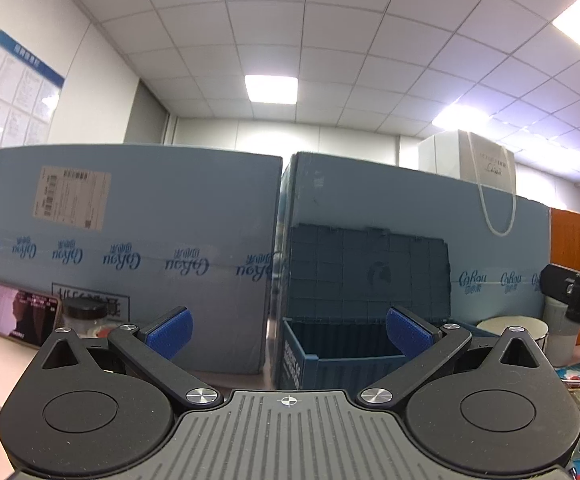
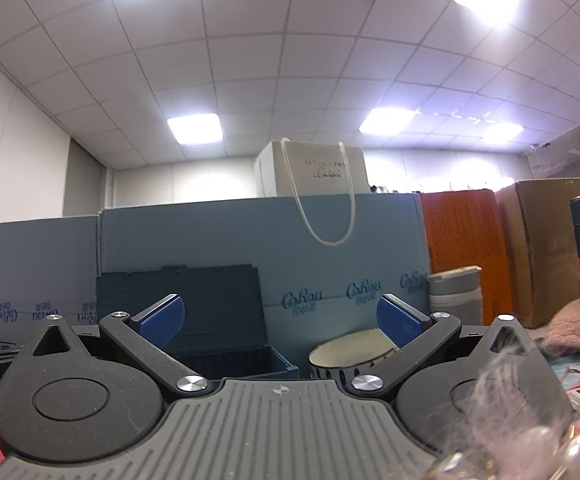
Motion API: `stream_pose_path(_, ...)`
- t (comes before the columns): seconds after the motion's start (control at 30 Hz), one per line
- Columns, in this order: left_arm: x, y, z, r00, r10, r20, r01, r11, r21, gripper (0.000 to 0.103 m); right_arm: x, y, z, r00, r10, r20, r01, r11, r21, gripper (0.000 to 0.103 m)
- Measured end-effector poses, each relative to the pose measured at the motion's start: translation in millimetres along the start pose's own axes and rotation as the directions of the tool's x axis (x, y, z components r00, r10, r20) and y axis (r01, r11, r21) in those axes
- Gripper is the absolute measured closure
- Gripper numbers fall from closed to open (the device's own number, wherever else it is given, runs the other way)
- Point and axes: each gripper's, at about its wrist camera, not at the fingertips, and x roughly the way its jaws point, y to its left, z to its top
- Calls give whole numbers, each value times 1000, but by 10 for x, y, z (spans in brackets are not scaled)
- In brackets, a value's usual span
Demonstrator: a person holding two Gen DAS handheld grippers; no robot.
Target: Organize rigid objects
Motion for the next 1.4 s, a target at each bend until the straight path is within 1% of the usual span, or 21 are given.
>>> stream_pose_path(0.07,25,0,43,999,-32,-38,32,999,-10,0,-17,0,68,999,-14,-34,14,1000,13,0)
stream_pose_path(0.13,48,18,90,991,-100,-84,97,994,-47,0,-43,-28,138,998,-15,-59,16,1000,18,0)
stream_pose_path(0.23,96,4,203,958,-223,-179,208,973,-96,0,-84,-99,267,995,-1,-102,5,999,40,0)
stream_pose_path(0.33,93,-77,368,933,-282,-222,269,959,-84,0,-132,-204,402,991,8,-131,-1,999,52,0)
stream_pose_path(0.4,109,-163,490,909,-321,-266,317,947,-61,0,-163,-284,487,989,1,-145,6,999,50,0)
stream_pose_path(0.43,138,-214,550,887,-348,-304,347,936,-60,0,-175,-335,529,988,-4,-154,12,999,52,0)
stream_pose_path(0.47,173,-267,595,855,-382,-350,383,921,-70,0,-185,-390,571,986,-8,-168,18,998,58,0)
stream_pose_path(0.5,228,-327,624,810,-425,-403,426,900,-92,0,-186,-439,606,982,-10,-189,23,997,69,0)
stream_pose_path(0.57,354,-465,628,687,-517,-511,513,843,-163,0,-178,-558,670,969,-11,-247,39,993,111,0)
stream_pose_path(0.6,405,-526,616,633,-561,-534,548,811,-202,0,-168,-620,694,958,-11,-286,49,991,128,0)
stream_pose_path(0.63,433,-580,601,605,-586,-538,568,792,-224,0,-155,-684,711,947,-8,-322,58,987,147,0)
stream_pose_path(0.67,452,-641,589,597,-590,-544,574,788,-226,0,-141,-753,721,933,-7,-359,69,985,161,0)
stream_pose_path(0.7,467,-716,589,594,-587,-549,578,787,-215,0,-123,-820,721,917,-13,-399,87,982,168,0)
stream_pose_path(0.8,517,-831,591,573,-602,-556,602,770,-212,0,-100,-1038,687,863,-66,-500,176,969,176,0)
stream_pose_path(0.87,542,-886,612,569,-613,-549,613,761,-214,0,-111,-1213,637,828,-103,-551,239,954,180,0)
stream_pose_path(1.03,584,-881,603,556,-630,-542,628,746,-222,0,-62,-1535,418,689,-178,-702,388,909,150,0)
stream_pose_path(1.13,618,-815,573,552,-630,-547,625,747,-229,0,7,-1601,275,617,-221,-755,447,888,106,2)
stream_pose_path(1.2,644,-756,553,550,-632,-545,621,746,-239,0,71,-1626,193,562,-266,-783,501,863,67,5)
stream_pose_path(1.3,721,-677,525,546,-634,-548,602,752,-269,0,176,-1644,58,519,-273,-810,546,835,68,19)
stream_pose_path(1.37,757,-630,520,547,-635,-546,591,755,-286,0,268,-1601,-13,488,-286,-825,554,831,40,22)
stream_pose_path(1.4,768,-610,524,549,-635,-543,585,757,-292,0,313,-1541,-29,483,-320,-815,553,833,0,26)
